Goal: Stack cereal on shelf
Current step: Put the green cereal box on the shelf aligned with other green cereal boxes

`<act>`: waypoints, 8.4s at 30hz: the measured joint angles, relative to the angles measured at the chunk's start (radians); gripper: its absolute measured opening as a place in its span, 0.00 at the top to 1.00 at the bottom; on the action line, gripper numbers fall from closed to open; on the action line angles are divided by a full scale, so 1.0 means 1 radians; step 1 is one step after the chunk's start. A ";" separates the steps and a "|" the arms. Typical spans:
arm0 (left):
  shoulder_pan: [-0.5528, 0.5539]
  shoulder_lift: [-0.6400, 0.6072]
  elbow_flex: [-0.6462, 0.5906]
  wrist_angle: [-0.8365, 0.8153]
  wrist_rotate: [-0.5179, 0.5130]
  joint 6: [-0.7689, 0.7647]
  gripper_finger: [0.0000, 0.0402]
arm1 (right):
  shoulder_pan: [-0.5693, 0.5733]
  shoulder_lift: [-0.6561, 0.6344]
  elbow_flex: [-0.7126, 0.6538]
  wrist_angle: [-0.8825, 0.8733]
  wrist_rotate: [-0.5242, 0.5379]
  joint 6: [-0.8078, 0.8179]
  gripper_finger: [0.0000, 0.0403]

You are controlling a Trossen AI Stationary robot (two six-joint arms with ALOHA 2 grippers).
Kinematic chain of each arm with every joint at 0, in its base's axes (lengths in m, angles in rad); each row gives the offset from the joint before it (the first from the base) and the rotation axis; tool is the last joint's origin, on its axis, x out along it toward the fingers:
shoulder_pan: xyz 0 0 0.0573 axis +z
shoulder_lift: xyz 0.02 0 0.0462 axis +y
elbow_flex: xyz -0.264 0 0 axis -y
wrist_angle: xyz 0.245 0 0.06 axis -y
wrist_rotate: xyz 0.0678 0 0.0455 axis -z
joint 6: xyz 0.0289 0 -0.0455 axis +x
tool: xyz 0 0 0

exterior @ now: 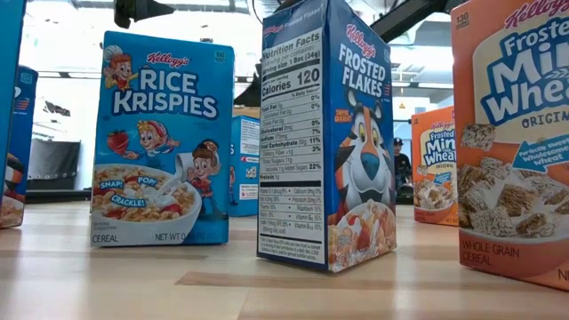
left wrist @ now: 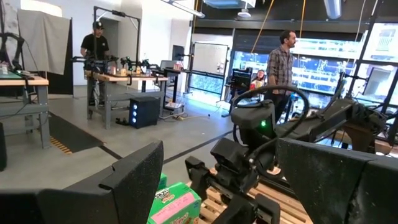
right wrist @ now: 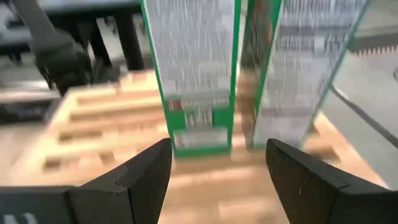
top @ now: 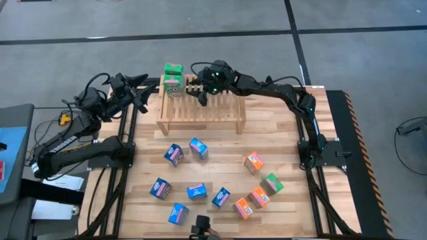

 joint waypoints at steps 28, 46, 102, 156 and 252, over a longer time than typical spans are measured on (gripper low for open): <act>0.000 0.000 0.000 -0.051 0.153 -0.122 0.25 | 0.600 -0.790 -0.299 -1.534 0.453 0.850 0.29; 0.000 0.000 0.000 -0.113 0.256 -0.149 0.25 | 1.293 -0.788 -0.364 -1.608 0.765 1.849 0.29; -0.001 0.090 0.000 -0.076 0.457 -0.236 0.25 | 1.284 -0.632 -0.387 -1.465 0.636 1.793 0.29; -0.001 0.092 0.000 -0.081 0.479 -0.236 0.25 | 1.125 -0.689 -0.555 -1.222 0.444 1.485 0.11; -0.392 1.044 0.510 0.089 0.946 -0.154 0.25 | 0.660 -0.518 0.077 -1.189 0.441 0.593 0.61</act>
